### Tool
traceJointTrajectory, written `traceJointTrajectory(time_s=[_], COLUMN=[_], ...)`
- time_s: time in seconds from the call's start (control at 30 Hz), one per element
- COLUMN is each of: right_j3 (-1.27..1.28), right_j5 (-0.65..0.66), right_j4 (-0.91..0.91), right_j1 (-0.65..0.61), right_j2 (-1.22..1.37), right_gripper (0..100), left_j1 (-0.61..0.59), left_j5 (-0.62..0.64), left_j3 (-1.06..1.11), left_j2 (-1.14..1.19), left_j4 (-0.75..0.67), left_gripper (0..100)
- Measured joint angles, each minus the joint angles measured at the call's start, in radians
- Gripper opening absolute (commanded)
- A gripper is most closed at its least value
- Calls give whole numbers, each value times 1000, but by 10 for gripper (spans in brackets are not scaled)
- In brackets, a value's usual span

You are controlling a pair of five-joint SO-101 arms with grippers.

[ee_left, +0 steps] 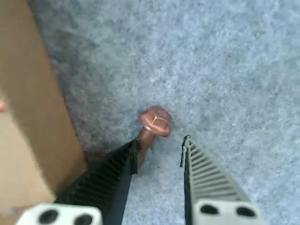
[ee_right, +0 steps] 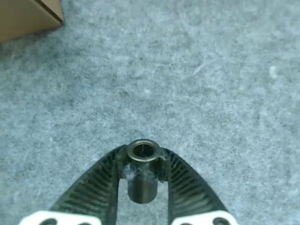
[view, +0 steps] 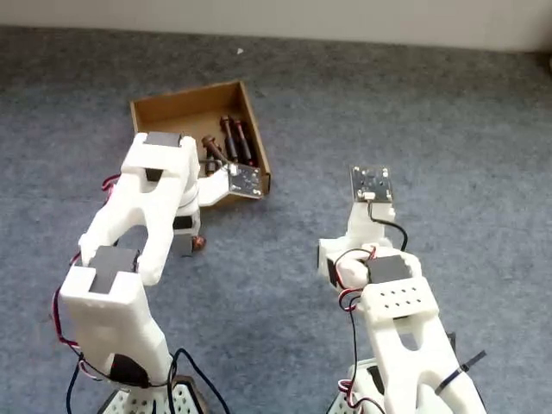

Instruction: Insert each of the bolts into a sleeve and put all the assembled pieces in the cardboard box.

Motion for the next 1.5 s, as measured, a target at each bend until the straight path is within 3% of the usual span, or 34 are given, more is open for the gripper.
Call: traceJointTrajectory(time_s=[0.27, 0.57, 0.7, 0.83, 1.0, 1.17, 1.3, 1.5], right_j3=[0, 0, 3, 48, 146, 212, 236, 249], right_j5=[0, 0, 0, 0, 0, 0, 0, 0], right_j4=[0, 0, 0, 0, 0, 14, 26, 28], right_j1=[0, 0, 0, 0, 0, 0, -29, -94], right_j2=[0, 0, -2, -63, -275, -493, -569, -600], right_gripper=[5, 5, 5, 5, 5, 5, 5, 5], left_j1=[11, 11, 25, 68, 118, 126, 133, 164], left_j5=[-2, 3, 69, 181, 381, 654, 835, 1218], left_j3=[-17, -18, -8, 91, 259, 354, 368, 368], left_j2=[89, 84, 8, -155, -367, -562, -698, -833], left_j4=[-12, -3, 23, 15, -104, -175, -183, -183], left_gripper=[5, 5, 5, 5, 6, 6, 6, 6])
